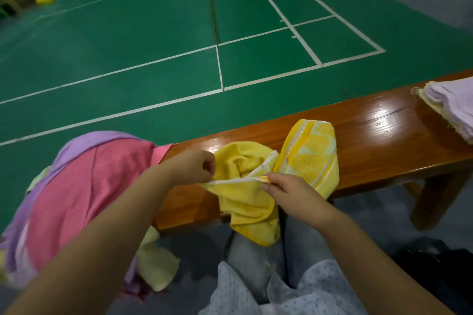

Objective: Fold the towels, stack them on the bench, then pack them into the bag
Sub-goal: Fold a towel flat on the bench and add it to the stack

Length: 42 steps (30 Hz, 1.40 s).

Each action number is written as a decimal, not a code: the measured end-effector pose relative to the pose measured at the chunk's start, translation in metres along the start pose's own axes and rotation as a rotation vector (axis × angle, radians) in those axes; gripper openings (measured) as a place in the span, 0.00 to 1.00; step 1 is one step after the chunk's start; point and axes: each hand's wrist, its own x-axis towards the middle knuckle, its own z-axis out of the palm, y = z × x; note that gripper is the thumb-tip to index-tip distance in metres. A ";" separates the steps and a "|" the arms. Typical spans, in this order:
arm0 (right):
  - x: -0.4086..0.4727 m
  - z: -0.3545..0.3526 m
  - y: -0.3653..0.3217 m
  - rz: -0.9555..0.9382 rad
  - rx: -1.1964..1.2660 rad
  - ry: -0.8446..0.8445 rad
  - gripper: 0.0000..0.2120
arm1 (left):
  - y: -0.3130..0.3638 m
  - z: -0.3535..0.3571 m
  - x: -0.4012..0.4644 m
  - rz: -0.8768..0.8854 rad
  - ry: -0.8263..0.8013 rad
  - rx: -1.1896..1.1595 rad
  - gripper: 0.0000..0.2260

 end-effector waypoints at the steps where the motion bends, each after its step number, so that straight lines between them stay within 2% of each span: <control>1: 0.001 0.003 -0.002 -0.004 -0.011 -0.015 0.10 | -0.008 0.004 -0.007 -0.013 -0.005 0.029 0.06; 6: -0.002 0.016 -0.001 -0.032 0.050 0.009 0.11 | -0.011 0.020 -0.017 -0.090 -0.043 0.251 0.07; 9: -0.003 0.015 0.000 -0.032 0.025 -0.016 0.06 | 0.008 0.021 -0.009 -0.068 0.123 0.323 0.12; 11: -0.003 0.013 0.001 -0.017 0.013 -0.056 0.07 | 0.020 0.027 -0.001 0.025 0.236 0.302 0.10; 14: -0.005 0.013 0.002 0.001 0.017 -0.069 0.09 | 0.030 0.041 0.011 0.127 0.206 0.226 0.11; 17: -0.005 0.012 0.003 -0.003 0.017 -0.072 0.07 | 0.030 0.053 0.021 0.073 0.194 0.150 0.14; 23: -0.003 0.007 0.007 0.022 0.043 -0.040 0.04 | 0.018 0.059 0.029 -0.006 0.269 0.140 0.16; 26: -0.003 0.006 0.008 0.028 0.069 -0.022 0.03 | 0.019 0.057 0.027 -0.046 0.235 0.132 0.18; 31: -0.005 0.008 0.009 0.021 0.078 -0.026 0.05 | 0.020 0.055 0.028 -0.024 0.236 0.257 0.12; 33: -0.006 0.006 0.011 0.026 0.084 -0.008 0.09 | 0.016 0.052 0.025 -0.047 0.229 0.083 0.09; 37: -0.004 -0.004 0.013 0.069 0.081 0.130 0.06 | 0.005 0.027 0.010 -0.162 0.231 -0.673 0.03; 40: 0.007 -0.022 0.003 0.102 0.003 0.287 0.10 | -0.005 -0.005 -0.002 -0.175 0.387 -1.097 0.06; 42: 0.016 -0.040 -0.012 0.072 0.010 0.379 0.10 | -0.009 -0.029 -0.008 -0.173 0.498 -1.268 0.08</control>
